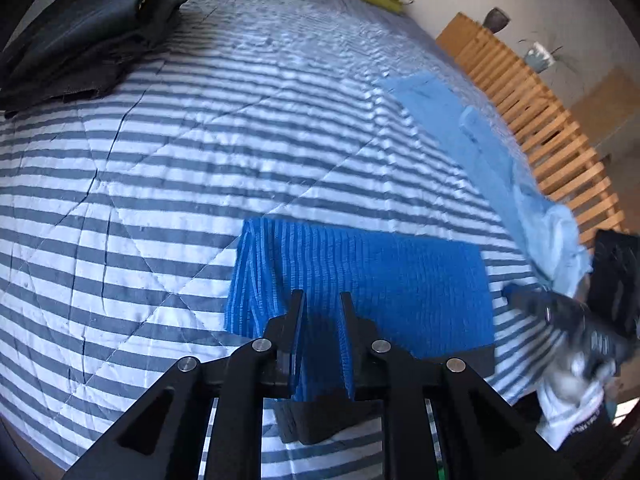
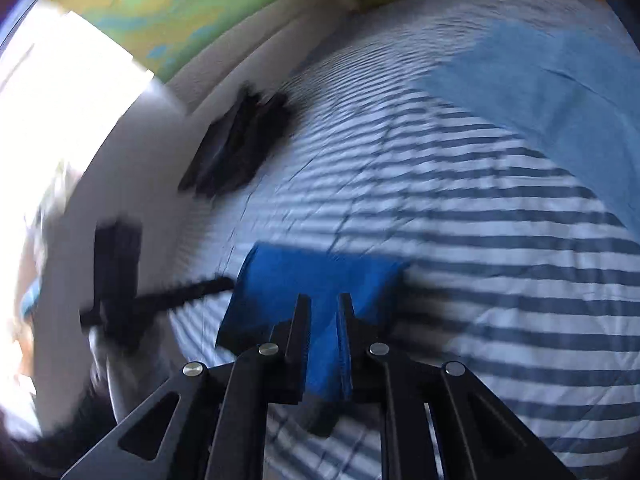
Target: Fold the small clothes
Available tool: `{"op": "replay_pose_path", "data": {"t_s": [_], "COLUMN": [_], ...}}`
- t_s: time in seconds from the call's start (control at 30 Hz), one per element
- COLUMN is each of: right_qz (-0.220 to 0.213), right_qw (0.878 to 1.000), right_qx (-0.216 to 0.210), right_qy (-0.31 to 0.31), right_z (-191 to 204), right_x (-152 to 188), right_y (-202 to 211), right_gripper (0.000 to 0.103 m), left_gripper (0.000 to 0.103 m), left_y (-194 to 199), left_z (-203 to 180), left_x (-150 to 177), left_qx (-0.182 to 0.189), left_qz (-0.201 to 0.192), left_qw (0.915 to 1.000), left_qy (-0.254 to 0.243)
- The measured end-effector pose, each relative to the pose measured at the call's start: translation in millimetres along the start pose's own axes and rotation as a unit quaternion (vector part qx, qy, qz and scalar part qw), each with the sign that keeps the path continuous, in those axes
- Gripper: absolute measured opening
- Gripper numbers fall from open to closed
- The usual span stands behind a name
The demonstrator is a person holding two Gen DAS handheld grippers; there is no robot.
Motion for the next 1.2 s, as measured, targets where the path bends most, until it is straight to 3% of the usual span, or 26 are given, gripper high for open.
{"op": "replay_pose_path", "data": {"t_s": [0.13, 0.23, 0.33, 0.4, 0.47, 0.53, 0.6, 0.67, 0.73, 0.83, 1.0, 1.2], "right_qz": [0.046, 0.063, 0.061, 0.051, 0.036, 0.033, 0.041, 0.044, 0.043, 0.055, 0.047, 0.062], "right_qw": [0.998, 0.994, 0.992, 0.994, 0.995, 0.996, 0.997, 0.998, 0.998, 0.997, 0.997, 0.997], "right_qx": [0.036, 0.076, 0.088, 0.088, 0.091, 0.082, 0.058, 0.039, 0.039, 0.053, 0.045, 0.019], "right_qy": [0.016, 0.057, 0.060, 0.044, 0.021, -0.009, -0.026, -0.031, -0.029, -0.030, -0.043, -0.049], "right_z": [-7.2, -12.6, -22.0, -30.1, -40.9, -46.6, -43.3, -35.7, -30.1, -26.1, -24.7, -16.7], "right_x": [25.0, 37.6, 37.7, 32.1, 27.8, 22.5, 21.0, 18.9, 18.1, 20.8, 19.8, 22.3], "right_y": [-23.6, -28.2, -21.4, -14.5, -8.3, -10.5, -15.5, -17.5, -21.1, -33.7, -41.0, -49.2], "right_gripper": [0.013, 0.011, 0.011, 0.012, 0.017, 0.039, 0.042, 0.043, 0.049, 0.049, 0.049, 0.030], "left_gripper": [0.016, 0.016, 0.016, 0.022, 0.025, 0.032, 0.054, 0.063, 0.063, 0.062, 0.043, 0.028], "left_y": [-15.9, -18.4, -7.9, 4.1, 12.2, 14.0, 15.6, 15.9, 10.9, 0.6, -11.6, -15.0], "left_z": [17.0, 16.9, 14.8, 18.9, 23.7, 27.0, 29.0, 31.4, 32.1, 31.7, 33.9, 33.2], "left_x": [5.7, 7.6, 6.1, 5.5, 5.0, 4.4, 2.8, 0.2, -1.0, -0.5, 5.7, 7.6], "left_qx": [-0.023, -0.032, -0.041, -0.051, -0.044, -0.044, -0.048, -0.035, -0.031, -0.039, -0.042, -0.037], "left_qz": [0.022, 0.029, 0.018, 0.001, -0.010, -0.011, -0.021, -0.032, -0.031, -0.018, -0.005, -0.004], "left_qw": [0.9995, 0.9989, 0.9988, 0.9986, 0.9990, 0.9989, 0.9986, 0.9986, 0.9986, 0.9989, 0.9990, 0.9992], "left_qy": [0.006, -0.016, -0.021, -0.014, 0.005, 0.009, 0.012, 0.024, 0.029, 0.019, 0.017, 0.012]}}
Point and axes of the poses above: each gripper's, at about its wrist camera, not at the fingertips, and y roughly against the way its jaws point, z to its left, x to its underside, the point moved 7 cm from there along -y, roughly the way its jaws point, and after that the axes turned 14 degrees about x, right-handed, at the moved point
